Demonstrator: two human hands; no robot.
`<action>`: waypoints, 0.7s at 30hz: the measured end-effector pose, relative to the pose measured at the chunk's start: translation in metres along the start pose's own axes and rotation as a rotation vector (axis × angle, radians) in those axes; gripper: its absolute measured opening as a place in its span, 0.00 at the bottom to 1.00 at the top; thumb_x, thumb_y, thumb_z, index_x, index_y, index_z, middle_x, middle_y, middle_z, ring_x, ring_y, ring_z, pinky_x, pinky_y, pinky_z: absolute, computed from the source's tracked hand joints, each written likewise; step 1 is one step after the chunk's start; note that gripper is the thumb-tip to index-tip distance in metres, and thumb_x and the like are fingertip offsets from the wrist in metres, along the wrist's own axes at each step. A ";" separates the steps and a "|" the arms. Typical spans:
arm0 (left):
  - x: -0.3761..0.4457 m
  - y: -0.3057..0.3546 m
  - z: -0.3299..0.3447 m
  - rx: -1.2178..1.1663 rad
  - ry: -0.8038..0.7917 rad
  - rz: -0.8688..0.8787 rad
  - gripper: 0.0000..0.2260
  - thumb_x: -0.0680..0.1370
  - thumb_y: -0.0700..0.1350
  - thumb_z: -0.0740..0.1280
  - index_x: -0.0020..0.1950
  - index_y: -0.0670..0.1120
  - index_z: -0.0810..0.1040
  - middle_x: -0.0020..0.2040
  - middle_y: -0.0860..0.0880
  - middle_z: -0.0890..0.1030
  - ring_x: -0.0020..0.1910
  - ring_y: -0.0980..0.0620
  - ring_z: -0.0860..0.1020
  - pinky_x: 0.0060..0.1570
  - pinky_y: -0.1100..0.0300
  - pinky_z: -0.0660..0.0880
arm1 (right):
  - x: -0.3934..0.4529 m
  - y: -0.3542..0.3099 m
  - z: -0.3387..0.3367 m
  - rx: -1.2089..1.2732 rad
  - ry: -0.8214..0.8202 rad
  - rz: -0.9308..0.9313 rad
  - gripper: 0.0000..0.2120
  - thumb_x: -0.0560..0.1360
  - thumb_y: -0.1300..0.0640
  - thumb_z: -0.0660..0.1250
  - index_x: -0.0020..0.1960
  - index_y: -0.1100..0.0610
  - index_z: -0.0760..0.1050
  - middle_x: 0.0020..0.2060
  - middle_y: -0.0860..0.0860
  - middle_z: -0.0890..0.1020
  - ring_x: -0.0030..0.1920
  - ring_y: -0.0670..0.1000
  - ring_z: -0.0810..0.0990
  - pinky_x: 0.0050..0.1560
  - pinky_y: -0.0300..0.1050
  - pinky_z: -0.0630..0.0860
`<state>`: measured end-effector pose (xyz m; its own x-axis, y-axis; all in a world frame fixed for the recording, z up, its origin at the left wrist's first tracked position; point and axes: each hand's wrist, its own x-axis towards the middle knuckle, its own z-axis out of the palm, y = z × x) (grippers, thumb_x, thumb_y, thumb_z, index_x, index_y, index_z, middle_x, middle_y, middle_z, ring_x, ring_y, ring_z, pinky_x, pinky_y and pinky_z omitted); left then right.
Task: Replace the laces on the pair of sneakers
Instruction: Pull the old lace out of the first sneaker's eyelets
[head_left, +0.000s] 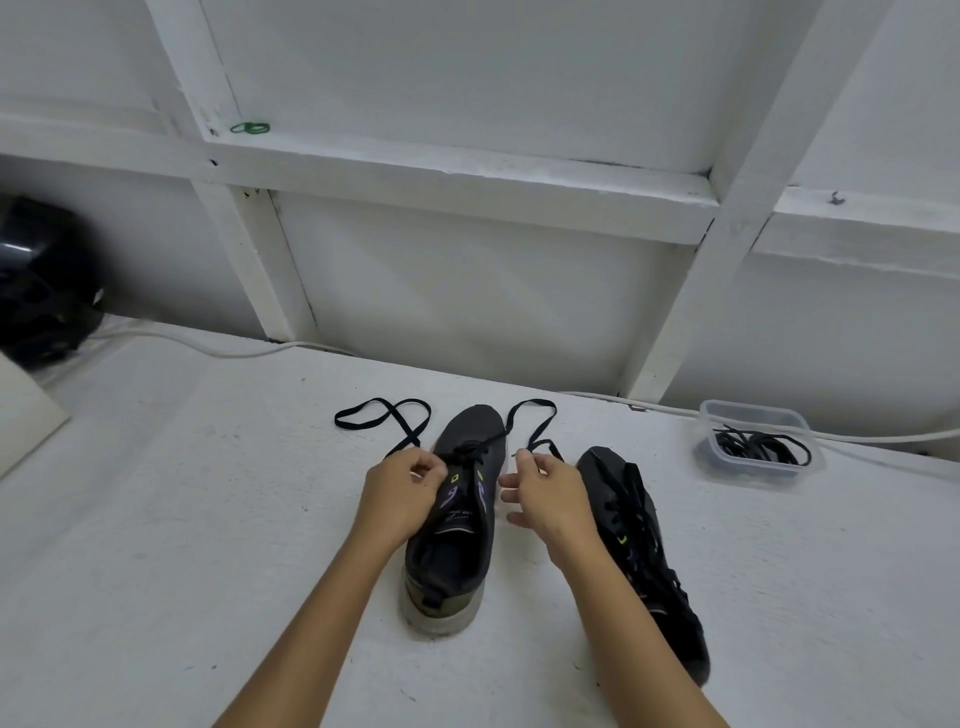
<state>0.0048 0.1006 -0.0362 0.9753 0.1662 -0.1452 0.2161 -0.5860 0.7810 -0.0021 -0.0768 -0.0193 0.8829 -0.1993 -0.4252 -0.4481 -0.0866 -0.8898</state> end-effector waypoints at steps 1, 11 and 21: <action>-0.001 -0.005 0.001 -0.005 0.016 -0.027 0.02 0.78 0.46 0.70 0.47 0.51 0.82 0.43 0.56 0.82 0.42 0.64 0.78 0.38 0.74 0.67 | -0.003 0.002 -0.002 -0.052 -0.021 -0.002 0.12 0.83 0.47 0.62 0.54 0.53 0.79 0.43 0.50 0.86 0.42 0.48 0.85 0.40 0.44 0.84; -0.013 -0.010 0.013 -0.154 0.036 -0.053 0.04 0.75 0.45 0.74 0.49 0.51 0.86 0.39 0.54 0.83 0.38 0.58 0.82 0.44 0.58 0.82 | -0.017 -0.009 -0.010 -0.350 -0.246 -0.116 0.09 0.72 0.38 0.71 0.47 0.41 0.78 0.44 0.36 0.83 0.50 0.40 0.81 0.53 0.40 0.77; 0.004 0.006 0.018 0.076 0.012 0.174 0.02 0.77 0.43 0.72 0.47 0.48 0.85 0.43 0.54 0.83 0.40 0.61 0.78 0.40 0.74 0.70 | -0.023 0.000 0.015 -0.628 -0.170 -0.231 0.15 0.72 0.45 0.73 0.54 0.50 0.77 0.46 0.44 0.82 0.47 0.47 0.81 0.44 0.40 0.77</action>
<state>0.0111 0.0836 -0.0433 0.9978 0.0665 -0.0042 0.0474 -0.6648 0.7455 -0.0203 -0.0574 -0.0121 0.9524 0.0439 -0.3017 -0.1967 -0.6676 -0.7181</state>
